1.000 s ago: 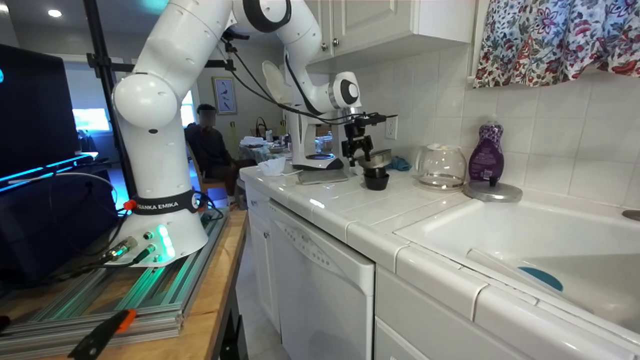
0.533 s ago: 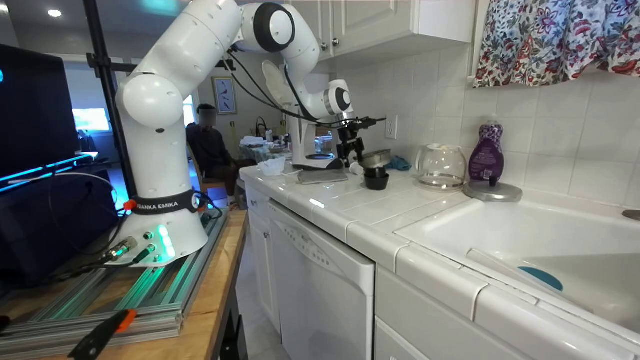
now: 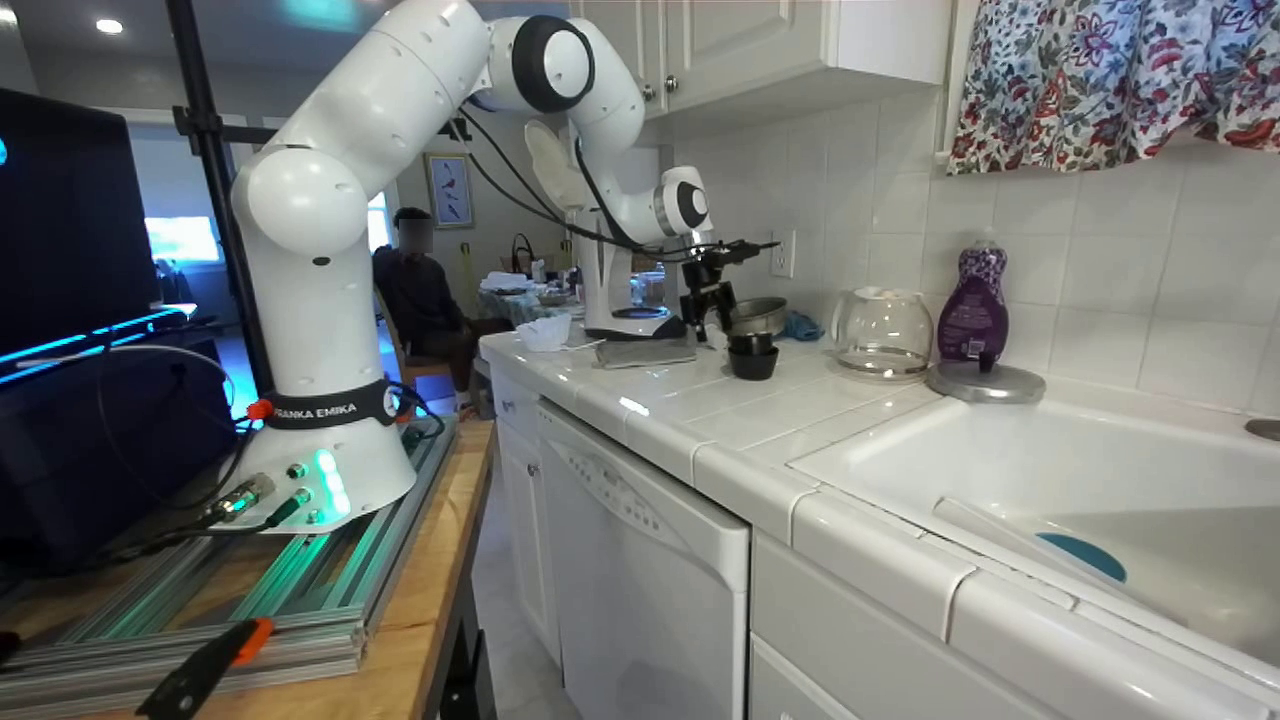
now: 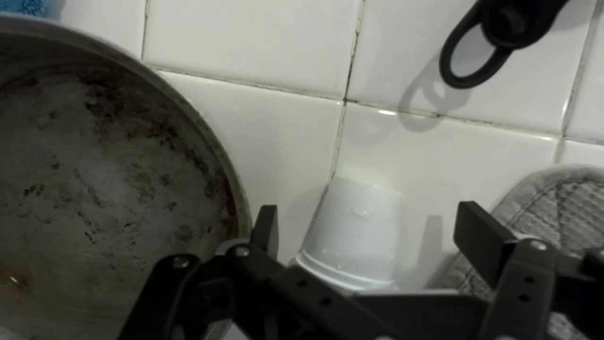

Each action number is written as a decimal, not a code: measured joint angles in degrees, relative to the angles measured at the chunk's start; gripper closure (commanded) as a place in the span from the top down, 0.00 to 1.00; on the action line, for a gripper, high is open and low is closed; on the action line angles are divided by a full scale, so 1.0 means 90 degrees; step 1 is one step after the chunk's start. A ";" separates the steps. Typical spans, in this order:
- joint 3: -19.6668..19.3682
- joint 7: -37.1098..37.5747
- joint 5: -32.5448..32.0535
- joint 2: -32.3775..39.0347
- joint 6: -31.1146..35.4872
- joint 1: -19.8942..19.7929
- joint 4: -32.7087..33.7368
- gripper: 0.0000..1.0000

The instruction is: Put the coffee pod in the black pot

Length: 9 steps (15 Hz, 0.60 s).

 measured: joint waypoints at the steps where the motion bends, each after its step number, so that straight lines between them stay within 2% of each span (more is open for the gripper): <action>1: -0.0020 0.0001 0.0000 0.0003 0.0000 -0.0003 0.0014 0.57; 9: -0.0037 -0.0002 0.0005 0.0188 0.0000 -0.0018 0.0290 0.02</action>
